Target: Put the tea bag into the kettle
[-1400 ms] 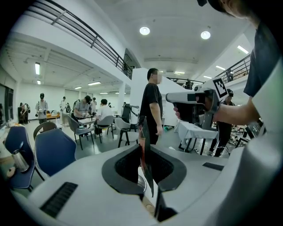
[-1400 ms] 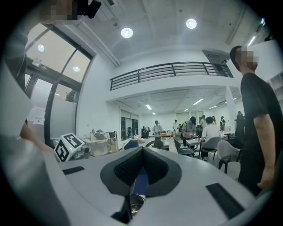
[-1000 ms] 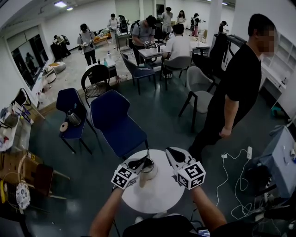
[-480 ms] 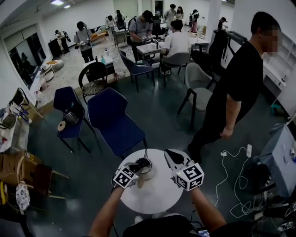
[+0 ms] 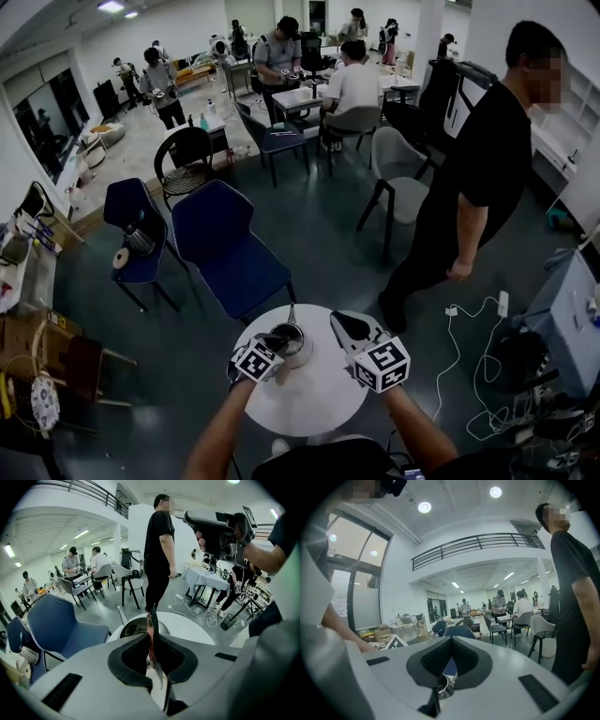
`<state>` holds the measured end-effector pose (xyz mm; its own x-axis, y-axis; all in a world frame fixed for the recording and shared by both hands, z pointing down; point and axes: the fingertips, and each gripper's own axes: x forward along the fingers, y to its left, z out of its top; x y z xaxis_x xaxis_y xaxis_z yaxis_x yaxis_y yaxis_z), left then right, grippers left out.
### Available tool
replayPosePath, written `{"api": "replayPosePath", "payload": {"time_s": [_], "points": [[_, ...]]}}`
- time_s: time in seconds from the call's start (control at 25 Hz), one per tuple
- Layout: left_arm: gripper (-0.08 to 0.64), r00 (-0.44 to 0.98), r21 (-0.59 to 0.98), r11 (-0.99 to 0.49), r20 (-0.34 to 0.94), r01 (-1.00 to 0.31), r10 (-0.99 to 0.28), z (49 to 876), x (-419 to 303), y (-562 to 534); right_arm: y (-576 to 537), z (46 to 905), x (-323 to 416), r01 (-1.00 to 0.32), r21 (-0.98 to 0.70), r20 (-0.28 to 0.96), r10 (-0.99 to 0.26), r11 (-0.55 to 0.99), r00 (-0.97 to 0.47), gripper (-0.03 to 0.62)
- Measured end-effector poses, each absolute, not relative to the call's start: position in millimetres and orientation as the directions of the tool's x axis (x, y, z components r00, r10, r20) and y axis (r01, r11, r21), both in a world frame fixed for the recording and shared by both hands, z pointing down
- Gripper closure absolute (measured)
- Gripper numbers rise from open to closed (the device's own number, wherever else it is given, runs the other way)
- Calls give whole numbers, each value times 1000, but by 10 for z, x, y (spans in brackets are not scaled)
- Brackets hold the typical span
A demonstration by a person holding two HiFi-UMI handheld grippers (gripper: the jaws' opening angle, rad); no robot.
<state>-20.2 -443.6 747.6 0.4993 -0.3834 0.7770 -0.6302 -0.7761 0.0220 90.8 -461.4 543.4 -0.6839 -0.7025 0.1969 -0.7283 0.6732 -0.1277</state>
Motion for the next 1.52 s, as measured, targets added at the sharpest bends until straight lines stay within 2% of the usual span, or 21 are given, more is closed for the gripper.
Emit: {"api": "replayPosePath", "payload": {"time_s": [0.64, 0.76, 1.04, 1.36, 1.48, 1.52], "points": [[521, 530, 65, -757, 752, -650, -392, 7580, -97, -4501, -4615, 5530, 1031, -741, -134, 218, -710, 657, -669, 575], [463, 551, 100, -750, 743, -653, -381, 7529, -90, -4461, -4607, 5537, 995, -740, -133, 220, -709, 659, -671, 575], [442, 548, 84, -739, 727, -668, -414, 7485, -170, -4496, -4562, 5542, 927, -734, -128, 222, -702, 667, -677, 577], [447, 564, 58, -764, 711, -643, -421, 7299, -148, -4513, -4564, 5574, 884, -736, -128, 232, -701, 665, -674, 575], [525, 554, 37, -768, 715, -639, -426, 7321, -164, -4531, -4564, 5580, 877, -734, -129, 234, -698, 667, -676, 577], [528, 553, 32, -769, 715, -638, -428, 7330, -161, -4535, -4565, 5581, 885, -733, -130, 235, -698, 667, -677, 575]]}}
